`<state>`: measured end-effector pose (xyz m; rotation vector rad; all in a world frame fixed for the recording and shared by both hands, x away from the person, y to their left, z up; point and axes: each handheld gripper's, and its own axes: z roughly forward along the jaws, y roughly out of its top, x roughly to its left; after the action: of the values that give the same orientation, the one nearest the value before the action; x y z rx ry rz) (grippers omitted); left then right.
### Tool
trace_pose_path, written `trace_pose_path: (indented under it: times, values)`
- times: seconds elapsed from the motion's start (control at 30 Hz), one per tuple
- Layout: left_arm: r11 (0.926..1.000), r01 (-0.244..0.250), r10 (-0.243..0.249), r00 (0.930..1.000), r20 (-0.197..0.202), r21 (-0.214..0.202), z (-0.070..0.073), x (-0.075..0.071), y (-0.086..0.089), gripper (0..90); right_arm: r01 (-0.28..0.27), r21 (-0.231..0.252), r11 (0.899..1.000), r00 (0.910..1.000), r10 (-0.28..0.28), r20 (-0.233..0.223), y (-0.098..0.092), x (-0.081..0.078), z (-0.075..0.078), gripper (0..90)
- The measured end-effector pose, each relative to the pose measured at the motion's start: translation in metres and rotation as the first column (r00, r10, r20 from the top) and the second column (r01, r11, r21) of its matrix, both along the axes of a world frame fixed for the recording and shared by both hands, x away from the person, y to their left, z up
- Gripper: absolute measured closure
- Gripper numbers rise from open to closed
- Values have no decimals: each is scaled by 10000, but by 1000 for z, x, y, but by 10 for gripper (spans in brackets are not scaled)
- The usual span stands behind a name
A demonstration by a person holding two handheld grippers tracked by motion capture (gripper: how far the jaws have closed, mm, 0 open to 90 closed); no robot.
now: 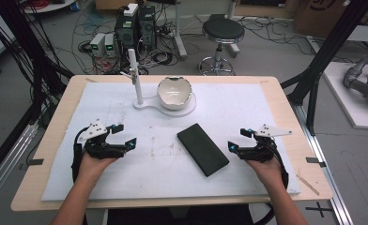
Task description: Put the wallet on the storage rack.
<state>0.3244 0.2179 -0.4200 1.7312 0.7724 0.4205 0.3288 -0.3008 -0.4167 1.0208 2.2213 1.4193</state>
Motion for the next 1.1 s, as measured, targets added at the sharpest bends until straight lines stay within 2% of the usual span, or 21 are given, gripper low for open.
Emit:
trace_pose_path:
  times: [0.03,0.13,0.33,0.4,0.47,0.5,0.53,0.57,0.6,0.63,0.7,0.83,0.87,0.9,1.1]
  values:
    - [10000,37,-37,10000,-16,85,0,0,0,173,-247,-128,9996,9997,247,-52,3,1,-1,176]
    - [9997,64,-65,10000,69,249,2,-1,-1,173,-455,-310,9985,9988,450,-177,7,2,-3,176]
    - [9996,51,-51,10000,19,289,1,-3,-1,173,-873,-518,9948,9926,825,-886,15,5,-9,176]
    - [9994,54,-53,10000,-18,332,0,-2,-2,173,-1160,-625,9913,9824,1052,-1546,17,8,-14,176]
    - [9992,131,-128,9999,-87,380,-1,-1,-3,173,-1268,-869,9881,9749,1079,-1950,20,9,-18,176]
    - [9992,131,-128,9999,-87,380,-1,-1,-3,173,-1268,-869,9881,9749,1079,-1950,20,9,-18,176]
    - [9987,205,-201,9998,-91,457,-1,0,-4,173,-1424,-1107,9836,9646,1128,-2382,23,10,-22,176]
    - [9987,205,-201,9998,-91,457,-1,0,-4,173,-1424,-1107,9836,9646,1128,-2382,23,10,-22,176]
    - [9987,207,-204,9998,-76,463,-1,0,-5,173,-1631,-1525,9748,9561,1180,-2682,28,11,-27,180]
    - [9987,207,-204,9998,-76,463,-1,0,-5,173,-1631,-1525,9748,9561,1180,-2682,28,11,-27,180]
    - [9987,244,-241,9997,-60,452,-1,0,-6,173,-1672,-1269,9777,9467,1233,-2975,29,11,-29,187]
    - [9981,290,-285,9995,-103,541,-1,1,-7,173,-1536,-1178,9811,9475,1124,-2995,29,9,-30,195]
    - [9981,280,-274,9995,-123,540,-2,1,-8,173,-1529,-1176,9812,9476,1118,-2992,29,9,-29,228]
    - [9978,304,-297,9995,-132,594,-2,1,-8,173,-1923,-904,9772,9353,1546,-3183,29,7,-28,373]
    - [9972,307,-295,9994,-178,688,-3,2,-9,173,-1934,-664,9789,9293,1610,-3323,29,6,-29,377]
